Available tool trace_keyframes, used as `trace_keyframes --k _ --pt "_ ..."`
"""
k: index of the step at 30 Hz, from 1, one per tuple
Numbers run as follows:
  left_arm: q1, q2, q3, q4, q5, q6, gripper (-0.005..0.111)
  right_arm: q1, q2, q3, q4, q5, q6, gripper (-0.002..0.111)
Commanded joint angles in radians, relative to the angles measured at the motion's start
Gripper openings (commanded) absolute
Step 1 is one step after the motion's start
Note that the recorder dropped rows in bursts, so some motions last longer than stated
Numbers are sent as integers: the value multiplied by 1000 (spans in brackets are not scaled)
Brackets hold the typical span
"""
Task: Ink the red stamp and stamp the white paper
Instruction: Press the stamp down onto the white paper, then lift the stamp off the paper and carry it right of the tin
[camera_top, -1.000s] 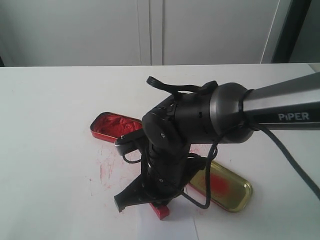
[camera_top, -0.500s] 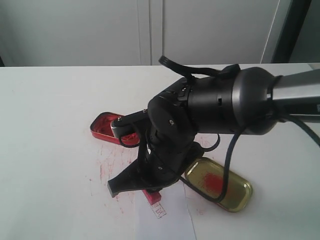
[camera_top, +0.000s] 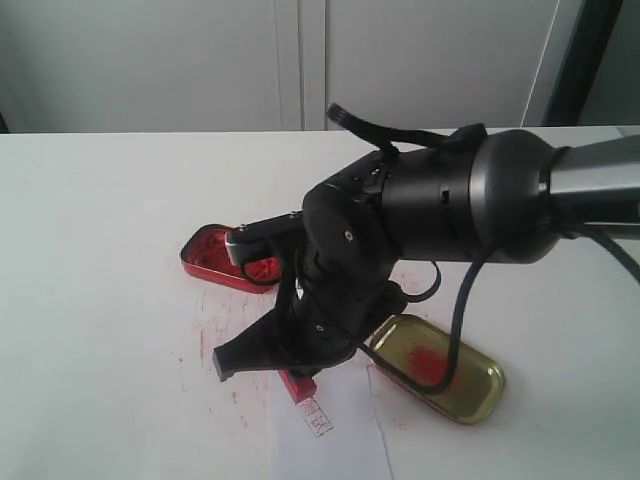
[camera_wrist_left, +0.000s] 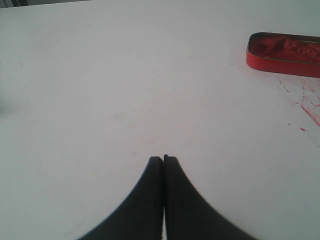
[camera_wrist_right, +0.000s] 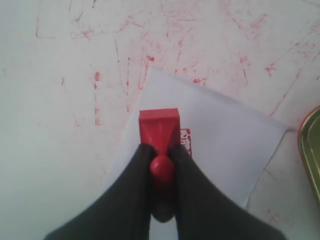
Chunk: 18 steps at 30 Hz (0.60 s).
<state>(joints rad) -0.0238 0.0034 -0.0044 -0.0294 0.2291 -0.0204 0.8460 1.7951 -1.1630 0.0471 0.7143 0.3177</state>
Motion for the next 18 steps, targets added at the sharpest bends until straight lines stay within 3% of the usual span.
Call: trace_keyframes --k 1,11,18 --pt "1 -3 4 0 -4 -2 0 -48 -13 7 135 -17 -110 0" --pt "1 -3 4 0 -4 -2 0 -139 -37 35 581 -26 -498 0" --pt "1 -3 4 0 -4 -2 0 -211 -114 112 641 -25 -602 0"
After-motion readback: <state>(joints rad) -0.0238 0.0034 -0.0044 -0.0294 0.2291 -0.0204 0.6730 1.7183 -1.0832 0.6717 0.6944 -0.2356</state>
